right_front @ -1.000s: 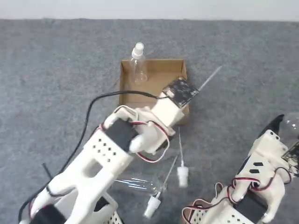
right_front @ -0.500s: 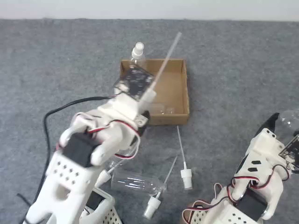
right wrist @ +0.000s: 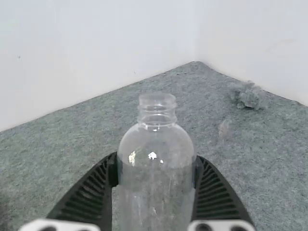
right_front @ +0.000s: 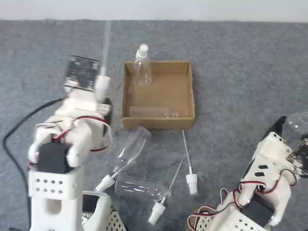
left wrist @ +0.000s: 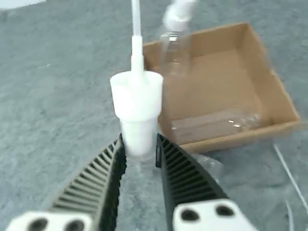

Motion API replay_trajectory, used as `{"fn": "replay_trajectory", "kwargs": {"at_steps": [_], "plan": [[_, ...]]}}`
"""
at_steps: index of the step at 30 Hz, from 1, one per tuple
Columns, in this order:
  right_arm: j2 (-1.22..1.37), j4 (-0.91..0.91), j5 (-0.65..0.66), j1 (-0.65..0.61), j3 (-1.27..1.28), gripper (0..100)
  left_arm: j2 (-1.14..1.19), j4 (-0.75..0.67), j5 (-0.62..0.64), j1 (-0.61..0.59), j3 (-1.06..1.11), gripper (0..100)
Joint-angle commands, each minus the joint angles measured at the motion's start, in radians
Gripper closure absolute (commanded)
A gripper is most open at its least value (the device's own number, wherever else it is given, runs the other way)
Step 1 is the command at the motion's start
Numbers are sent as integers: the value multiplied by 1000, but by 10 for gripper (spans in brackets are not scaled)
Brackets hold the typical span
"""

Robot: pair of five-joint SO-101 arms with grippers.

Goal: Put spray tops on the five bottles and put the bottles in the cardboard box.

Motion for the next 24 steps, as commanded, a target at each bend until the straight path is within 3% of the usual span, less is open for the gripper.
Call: {"fn": "replay_trajectory", "kwargs": {"at_steps": [1,10,24], "plan": [[-21,-19,2,-13,-11,940,-28,8,12,-150,-38,988],[-21,-22,23,-58,9,940,-28,8,15,-411,41,988],[-21,-21,43,-68,20,940,-21,8,15,-539,170,987]]}}
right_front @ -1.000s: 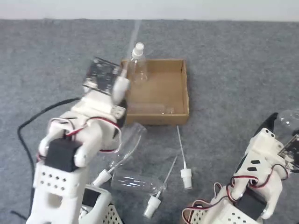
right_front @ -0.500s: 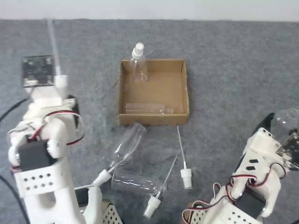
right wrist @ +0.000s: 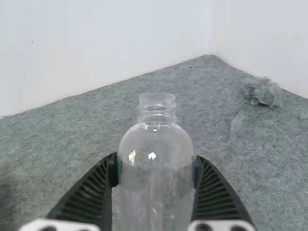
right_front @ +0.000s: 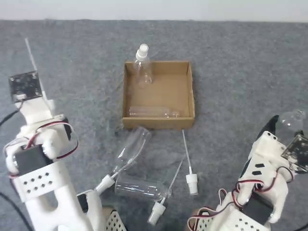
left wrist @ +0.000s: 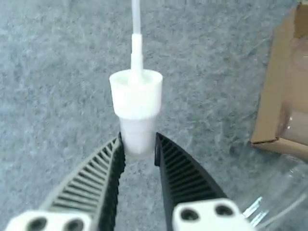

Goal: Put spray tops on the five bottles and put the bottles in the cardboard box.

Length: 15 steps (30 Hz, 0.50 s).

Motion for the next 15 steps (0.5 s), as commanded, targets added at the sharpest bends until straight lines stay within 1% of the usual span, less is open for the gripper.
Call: {"fn": "replay_trajectory", "kwargs": {"at_steps": [1,3,5,8,12,15], "plan": [[-21,-21,18,-22,-9,940,-17,9,12,-57,-4,987],[-21,-19,18,-44,-8,940,-15,9,15,-107,-1,987],[-19,-19,18,-56,-8,940,-15,8,49,-138,21,987],[-19,-28,18,-58,8,940,-15,-8,124,-143,88,987],[-19,-22,20,-58,8,940,-15,-81,226,-143,191,987],[-19,-22,20,-59,8,940,-21,-137,273,-143,259,987]]}}
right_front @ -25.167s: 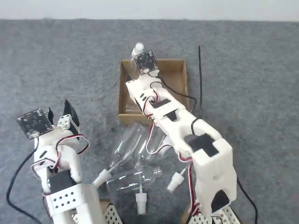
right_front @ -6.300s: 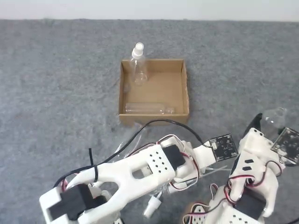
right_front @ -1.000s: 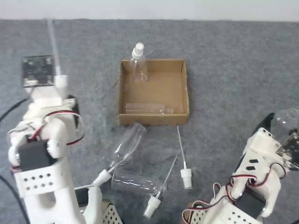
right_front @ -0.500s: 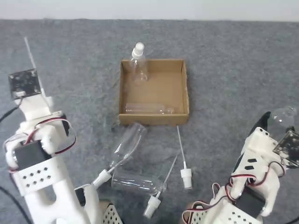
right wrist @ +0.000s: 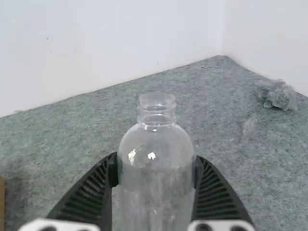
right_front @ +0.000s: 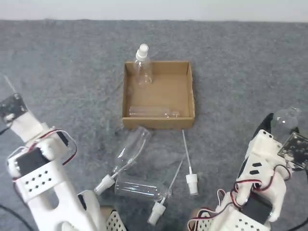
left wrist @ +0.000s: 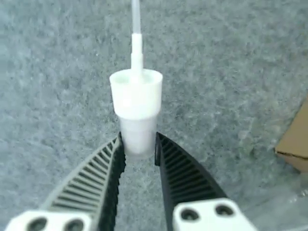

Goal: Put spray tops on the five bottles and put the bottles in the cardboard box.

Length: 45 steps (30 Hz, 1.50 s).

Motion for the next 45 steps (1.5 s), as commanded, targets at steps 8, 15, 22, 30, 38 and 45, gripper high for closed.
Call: {"fn": "replay_trajectory", "kwargs": {"at_steps": [8,15,22,30,38,45], "plan": [[-19,-21,15,-30,8,940,-25,-451,253,-9,252,988],[-19,-21,15,-30,8,940,-25,-721,322,-6,386,988],[-19,-21,15,-30,8,940,-25,-729,434,-3,395,988],[-19,-21,40,-31,8,940,-17,-727,479,-3,401,985],[-19,-21,41,-31,8,940,-23,-644,535,43,410,673],[-19,-21,41,-31,8,940,-25,-631,534,57,406,728]]}}
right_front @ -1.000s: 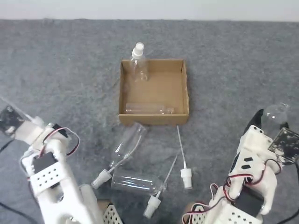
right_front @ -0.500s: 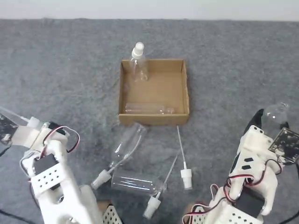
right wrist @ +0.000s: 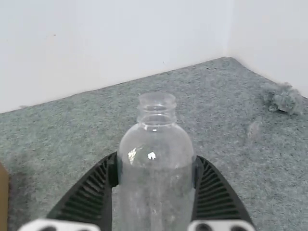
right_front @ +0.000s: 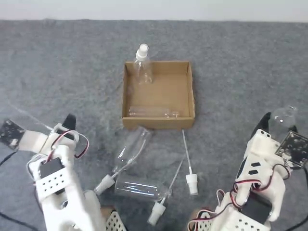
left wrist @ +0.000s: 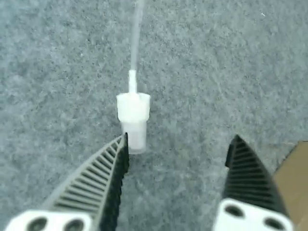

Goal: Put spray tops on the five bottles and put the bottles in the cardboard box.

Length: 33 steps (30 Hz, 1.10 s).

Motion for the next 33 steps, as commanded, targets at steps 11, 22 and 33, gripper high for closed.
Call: {"fn": "replay_trajectory", "kwargs": {"at_steps": [11,22,33], "plan": [[-19,-19,23,-8,8,940,-26,224,8,5,-162,842],[-18,-19,23,-10,8,940,-18,279,-193,-91,-337,988],[-19,-21,23,-44,20,940,-15,344,-241,-89,-432,988]]}}
